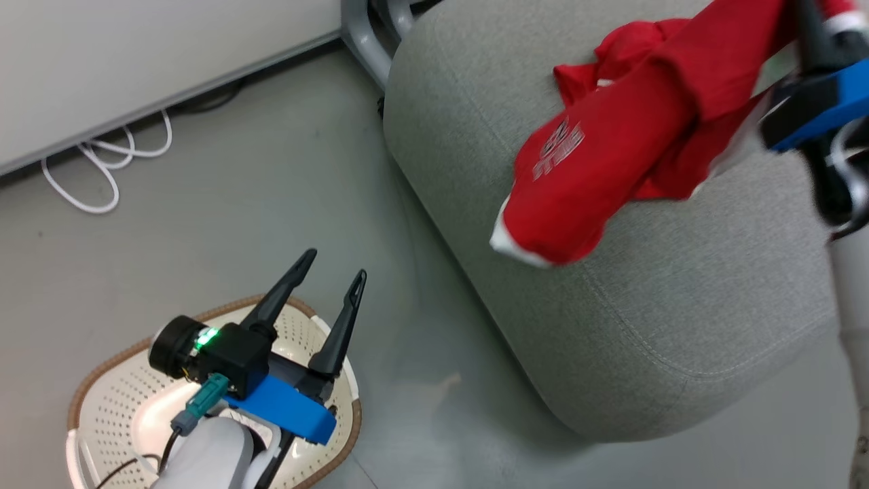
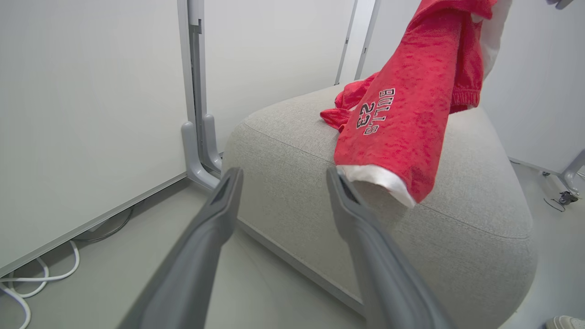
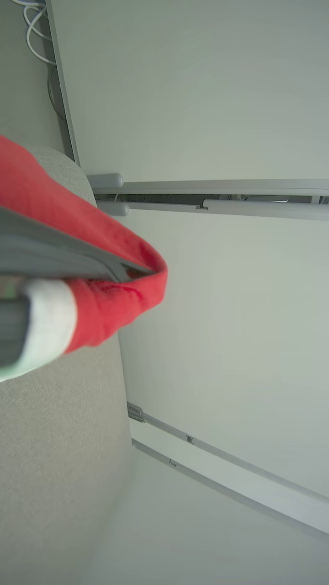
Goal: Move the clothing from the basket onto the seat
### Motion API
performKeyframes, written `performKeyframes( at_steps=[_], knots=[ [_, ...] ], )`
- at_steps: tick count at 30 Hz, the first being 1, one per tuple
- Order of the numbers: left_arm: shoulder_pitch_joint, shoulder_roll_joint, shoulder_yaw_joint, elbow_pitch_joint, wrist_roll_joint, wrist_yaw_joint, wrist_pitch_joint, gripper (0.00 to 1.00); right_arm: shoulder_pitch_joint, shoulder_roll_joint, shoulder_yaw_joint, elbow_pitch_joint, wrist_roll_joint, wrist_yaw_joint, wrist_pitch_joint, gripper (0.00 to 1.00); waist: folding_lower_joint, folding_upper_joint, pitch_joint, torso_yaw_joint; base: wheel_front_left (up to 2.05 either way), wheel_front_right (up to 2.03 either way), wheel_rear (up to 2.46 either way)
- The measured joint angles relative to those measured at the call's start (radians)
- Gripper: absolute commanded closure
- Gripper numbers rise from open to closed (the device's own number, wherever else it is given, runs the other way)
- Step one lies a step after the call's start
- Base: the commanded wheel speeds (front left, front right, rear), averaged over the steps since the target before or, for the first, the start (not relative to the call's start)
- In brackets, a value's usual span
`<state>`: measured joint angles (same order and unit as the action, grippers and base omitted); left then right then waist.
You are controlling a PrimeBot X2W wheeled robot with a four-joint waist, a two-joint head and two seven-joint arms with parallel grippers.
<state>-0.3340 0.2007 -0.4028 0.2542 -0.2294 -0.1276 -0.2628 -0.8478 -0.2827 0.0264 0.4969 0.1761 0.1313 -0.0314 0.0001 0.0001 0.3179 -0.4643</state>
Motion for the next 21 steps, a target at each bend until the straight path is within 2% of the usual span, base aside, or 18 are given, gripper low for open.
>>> performKeyframes(
  at_steps=[6,10,12,16,21],
  knots=[
    [-0.108,0.053,-0.032,-0.054,0.012,0.000,0.009,0.00,-0.144,-0.132,-0.165,-0.079,-0.013,0.000,0.073,1.00,0.0001,0.0000,0.152,0.037,0.00,0.00,0.00],
    [-0.193,0.079,-0.059,-0.099,0.021,0.000,0.028,0.00,-0.205,-0.228,-0.307,-0.092,-0.025,0.000,0.075,1.00,0.0001,0.0000,0.253,0.066,0.00,0.00,0.00],
    [-0.226,0.088,-0.069,-0.119,0.025,0.000,0.037,0.00,-0.217,-0.254,-0.360,-0.092,-0.028,0.000,0.069,1.00,0.0001,0.0000,0.301,0.081,0.00,0.00,0.00],
    [-0.275,0.107,-0.086,-0.165,0.036,0.000,0.052,0.00,-0.209,-0.254,-0.425,-0.067,-0.063,0.000,0.036,1.00,0.0001,-0.0001,0.387,0.107,0.00,0.00,0.00],
    [-0.302,0.127,-0.096,-0.199,0.045,0.000,0.068,0.00,-0.164,-0.151,-0.428,0.048,-0.079,0.000,-0.011,1.00,0.0001,0.0000,0.472,0.128,0.00,0.00,0.00]
  ],
)
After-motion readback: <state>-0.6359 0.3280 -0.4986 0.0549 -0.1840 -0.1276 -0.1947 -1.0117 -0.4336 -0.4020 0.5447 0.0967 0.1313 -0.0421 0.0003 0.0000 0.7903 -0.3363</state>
